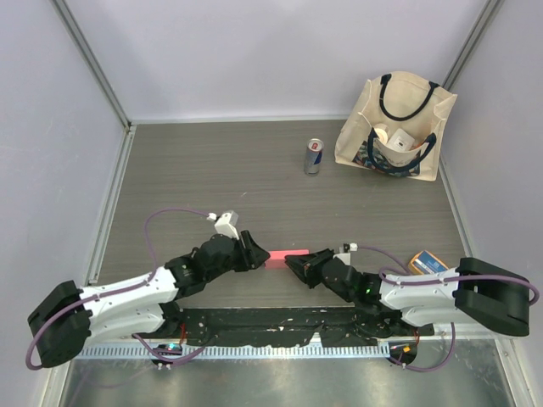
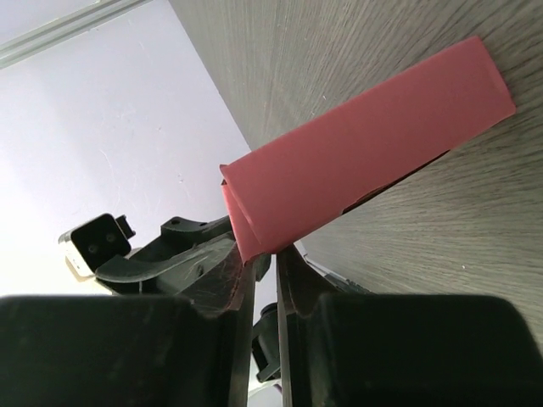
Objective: Fold the paper box
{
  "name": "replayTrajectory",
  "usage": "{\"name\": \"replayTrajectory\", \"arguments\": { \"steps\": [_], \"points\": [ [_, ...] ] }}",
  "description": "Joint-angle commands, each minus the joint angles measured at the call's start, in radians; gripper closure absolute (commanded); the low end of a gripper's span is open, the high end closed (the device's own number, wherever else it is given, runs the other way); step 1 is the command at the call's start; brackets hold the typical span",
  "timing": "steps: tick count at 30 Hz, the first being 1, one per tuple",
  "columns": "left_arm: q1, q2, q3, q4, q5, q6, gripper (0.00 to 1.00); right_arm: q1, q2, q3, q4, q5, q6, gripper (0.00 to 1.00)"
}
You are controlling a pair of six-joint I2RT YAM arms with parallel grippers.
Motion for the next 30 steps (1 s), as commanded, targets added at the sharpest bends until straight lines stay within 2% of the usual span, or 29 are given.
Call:
{"name": "replayTrajectory", "arguments": {
  "steps": [1, 4, 6, 7, 9, 10, 11, 13, 14, 15, 16, 17, 20, 23, 26, 30],
  "points": [
    [0.012, 0.071, -0.002, 0.137, 0.069, -0.007, 0.56, -0.01, 0.055, -0.057, -0.208, 0.013, 0.21, 0.97],
    [0.01, 0.108, -0.011, 0.122, 0.055, -0.025, 0.71, -0.023, 0.023, -0.061, -0.205, 0.014, 0.123, 0.95],
    [0.01, 0.131, -0.03, 0.122, 0.049, -0.033, 0.78, -0.034, -0.007, -0.072, -0.228, 0.023, 0.05, 0.9],
    [0.01, 0.139, -0.036, 0.125, 0.047, -0.034, 0.8, -0.042, -0.049, -0.082, -0.228, 0.028, -0.054, 0.78],
    [0.012, 0.155, -0.05, 0.139, 0.049, -0.037, 0.86, -0.1, -0.106, -0.131, -0.127, -0.004, -0.257, 0.71],
    [0.012, 0.175, -0.051, 0.151, 0.05, -0.039, 0.88, -0.121, -0.184, -0.132, -0.116, -0.025, -0.346, 0.65],
    [0.012, 0.18, -0.053, 0.156, 0.052, -0.039, 0.89, -0.152, -0.238, -0.113, -0.216, -0.057, -0.535, 0.6],
    [0.012, 0.204, -0.047, 0.159, 0.053, -0.037, 0.91, -0.163, -0.324, 0.0, -0.395, -0.055, -0.712, 0.47],
    [0.01, 0.211, -0.044, 0.159, 0.053, -0.036, 0.91, -0.163, -0.405, 0.037, -0.56, -0.049, -0.838, 0.44],
    [0.01, 0.223, -0.036, 0.159, 0.056, -0.031, 0.91, -0.163, -0.437, 0.099, -0.641, -0.039, -0.886, 0.38],
    [0.01, 0.238, -0.033, 0.168, 0.059, -0.028, 0.92, -0.168, -0.471, 0.118, -0.736, -0.045, -0.921, 0.23],
    [0.012, 0.247, -0.03, 0.172, 0.064, -0.027, 0.92, -0.178, -0.523, 0.13, -0.782, -0.085, -1.001, 0.21],
    [0.01, 0.273, -0.011, 0.174, 0.073, -0.017, 0.92, -0.243, -0.588, 0.198, -0.902, -0.173, -1.099, 0.19],
    [0.01, 0.277, -0.007, 0.175, 0.076, -0.017, 0.93, -0.309, -0.562, 0.284, -0.99, -0.211, -1.182, 0.19],
    [0.012, 0.272, -0.014, 0.174, 0.069, -0.019, 0.93, -0.382, -0.499, 0.324, -0.963, -0.288, -1.258, 0.26],
    [0.012, 0.255, -0.014, 0.149, 0.066, -0.017, 0.93, -0.494, -0.433, 0.307, -0.883, -0.476, -1.301, 0.41]
  ]
}}
